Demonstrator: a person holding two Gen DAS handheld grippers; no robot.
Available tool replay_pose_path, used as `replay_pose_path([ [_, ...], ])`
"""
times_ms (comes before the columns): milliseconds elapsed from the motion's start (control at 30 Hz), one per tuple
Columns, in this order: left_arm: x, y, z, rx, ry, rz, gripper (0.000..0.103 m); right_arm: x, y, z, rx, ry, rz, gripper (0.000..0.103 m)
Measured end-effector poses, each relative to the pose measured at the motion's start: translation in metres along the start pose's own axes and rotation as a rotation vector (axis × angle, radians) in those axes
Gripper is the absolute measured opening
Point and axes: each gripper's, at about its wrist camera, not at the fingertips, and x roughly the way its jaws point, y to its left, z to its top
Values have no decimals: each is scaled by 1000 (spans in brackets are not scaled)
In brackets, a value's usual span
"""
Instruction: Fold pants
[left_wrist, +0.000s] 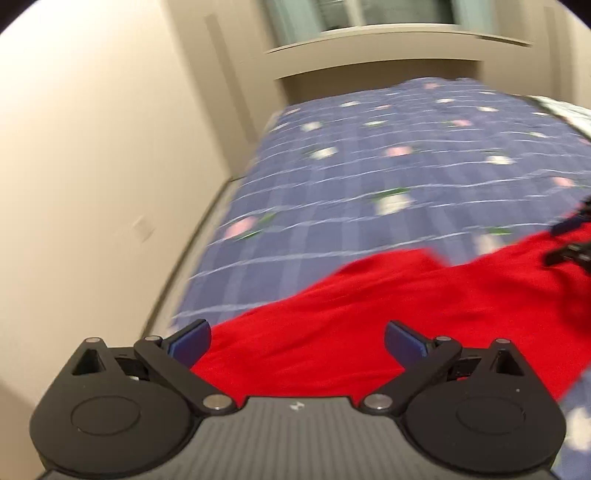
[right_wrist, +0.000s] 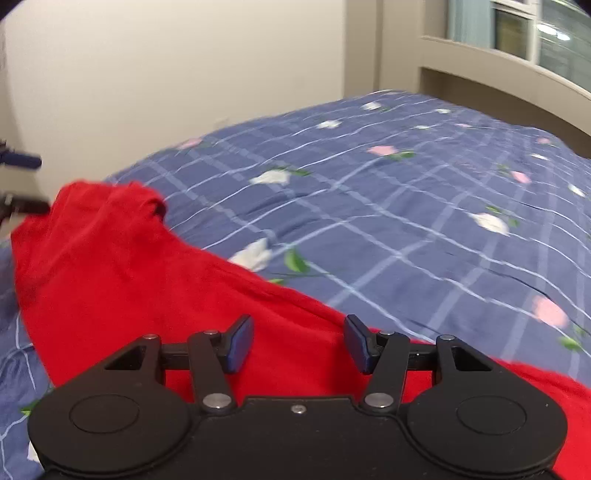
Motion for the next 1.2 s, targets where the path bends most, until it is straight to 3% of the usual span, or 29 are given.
replay_pose_path([
  [100,8,39,-13,-87,33,37,102,14,14,9,-58,45,18,52],
  [233,11,81,-33,-196,44,50,102,26,25,13,-121,94,48,17],
  [300,11,99,-42,-262,48,28,102,26,28,16,-151,109,48,7],
  [500,13,132,-71,-411,32,-122,102,12,25,30,-127,50,-60,5],
  [567,21,134,-78,-420,42,-184,102,16,28,33,-140,69,-78,7],
  [633,25,132,-83,-417,49,-210,102,25,32,35,-151,113,-86,26],
  [800,34,134,-88,-436,88,-267,95,25,41,53,-93,64,-59,52],
  [933,47,139,-88,-475,141,-288,77,27,60,75,-60,-1,23,63],
  [1033,54,142,-88,-531,176,-335,49,37,74,90,4,-27,133,64],
  [1100,57,141,-87,-541,189,-342,41,46,81,97,44,-31,193,64],
  [1133,57,139,-86,-539,194,-336,28,52,84,100,63,-24,217,64],
  [1200,56,139,-85,-570,202,-325,26,67,89,105,102,10,261,64],
])
